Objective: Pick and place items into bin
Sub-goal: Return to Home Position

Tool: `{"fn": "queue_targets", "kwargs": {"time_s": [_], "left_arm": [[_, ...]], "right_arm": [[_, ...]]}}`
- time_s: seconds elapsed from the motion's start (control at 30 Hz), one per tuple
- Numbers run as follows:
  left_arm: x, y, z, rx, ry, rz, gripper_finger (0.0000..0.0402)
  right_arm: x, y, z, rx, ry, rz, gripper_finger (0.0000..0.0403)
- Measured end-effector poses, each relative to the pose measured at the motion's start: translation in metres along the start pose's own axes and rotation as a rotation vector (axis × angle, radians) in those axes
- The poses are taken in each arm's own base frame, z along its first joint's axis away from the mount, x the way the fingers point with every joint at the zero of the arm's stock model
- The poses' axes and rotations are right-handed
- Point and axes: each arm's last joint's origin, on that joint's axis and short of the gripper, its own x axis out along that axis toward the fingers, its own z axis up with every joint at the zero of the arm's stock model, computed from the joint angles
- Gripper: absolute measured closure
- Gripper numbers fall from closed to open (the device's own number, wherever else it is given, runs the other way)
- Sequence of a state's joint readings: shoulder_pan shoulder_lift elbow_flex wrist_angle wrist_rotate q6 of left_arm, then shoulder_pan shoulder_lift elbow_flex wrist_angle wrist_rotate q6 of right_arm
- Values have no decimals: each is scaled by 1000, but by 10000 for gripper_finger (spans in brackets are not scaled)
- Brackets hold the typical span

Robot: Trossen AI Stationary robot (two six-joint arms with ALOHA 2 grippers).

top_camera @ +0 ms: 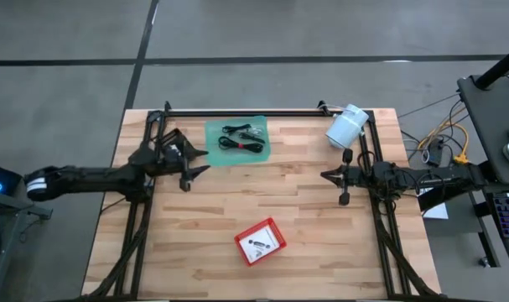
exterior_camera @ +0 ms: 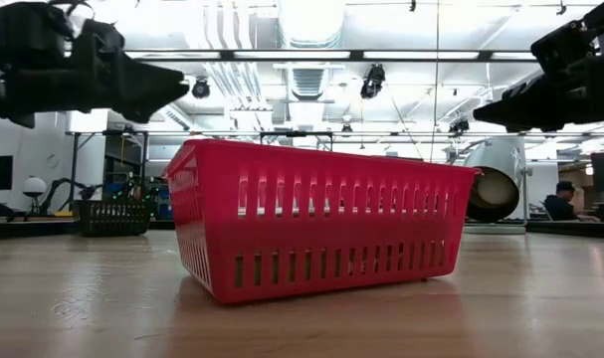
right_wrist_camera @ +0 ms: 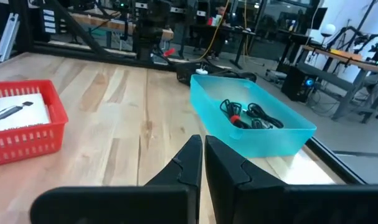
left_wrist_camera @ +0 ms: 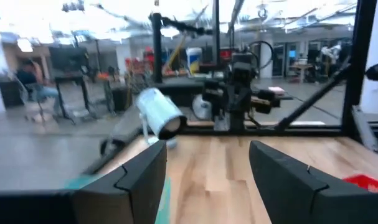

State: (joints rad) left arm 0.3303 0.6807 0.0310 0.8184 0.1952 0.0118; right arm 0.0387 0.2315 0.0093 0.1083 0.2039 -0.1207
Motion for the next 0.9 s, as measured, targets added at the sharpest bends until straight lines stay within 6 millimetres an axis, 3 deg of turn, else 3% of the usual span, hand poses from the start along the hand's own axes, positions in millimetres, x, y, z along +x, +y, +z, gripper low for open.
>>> {"fn": "queue_targets", "kwargs": {"time_s": [0.3, 0.73, 0.9], "left_arm": [[1, -15, -6, 5, 27, -89, 206], [-10, -21, -7, -56, 71, -159, 378], [-15, -20, -7, -91, 91, -61, 398]], "right_arm": [[0, 0, 1, -10, -9, -1, 394], [0, 1, -4, 8, 41, 6, 394], [0, 0, -2, 31, 17, 3, 394]]}}
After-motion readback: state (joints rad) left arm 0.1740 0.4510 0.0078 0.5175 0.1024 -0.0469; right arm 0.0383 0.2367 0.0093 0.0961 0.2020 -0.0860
